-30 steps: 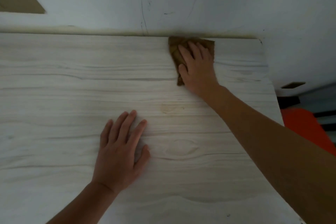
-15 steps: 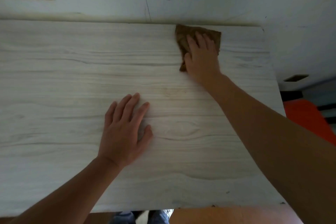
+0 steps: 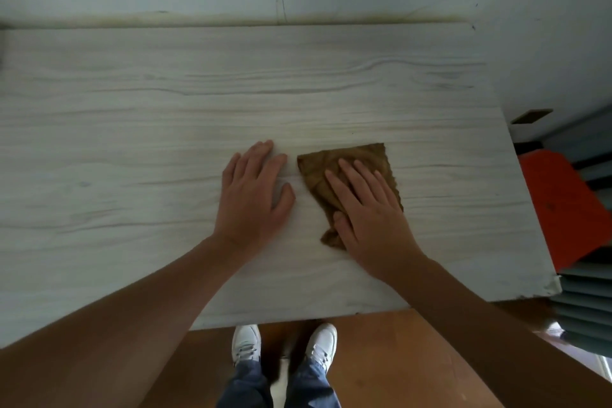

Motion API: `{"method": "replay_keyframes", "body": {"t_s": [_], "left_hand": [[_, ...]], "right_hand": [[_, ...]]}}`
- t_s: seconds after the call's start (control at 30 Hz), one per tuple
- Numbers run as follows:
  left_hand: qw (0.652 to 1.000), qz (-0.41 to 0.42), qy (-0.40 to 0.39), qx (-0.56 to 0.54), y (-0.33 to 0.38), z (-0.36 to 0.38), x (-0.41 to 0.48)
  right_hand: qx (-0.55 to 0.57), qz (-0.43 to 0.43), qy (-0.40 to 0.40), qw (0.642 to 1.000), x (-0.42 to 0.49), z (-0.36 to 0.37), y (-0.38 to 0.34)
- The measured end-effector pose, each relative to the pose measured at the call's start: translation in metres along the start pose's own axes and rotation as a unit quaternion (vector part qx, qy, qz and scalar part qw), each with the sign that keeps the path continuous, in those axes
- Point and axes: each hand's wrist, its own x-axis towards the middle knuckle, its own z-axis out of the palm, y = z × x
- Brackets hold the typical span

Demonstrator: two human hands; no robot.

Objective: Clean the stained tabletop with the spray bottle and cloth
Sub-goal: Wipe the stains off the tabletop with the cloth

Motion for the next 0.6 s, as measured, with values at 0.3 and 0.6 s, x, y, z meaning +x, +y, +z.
{"method": "replay_keyframes", "body": {"t_s": [0.3, 0.6], "left_hand": [[0.991, -0.071, 0.023, 0.109, -0.127, -0.050, -0.028], [0.993, -0.065, 0.023, 0.093, -0.140, -0.048, -0.032]], "right_hand": [[-0.014, 0.047, 0.004, 0.999, 0.056, -0.009, 0.024], [-0.018, 0.178, 0.033, 0.983, 0.174, -0.018, 0.021]]}}
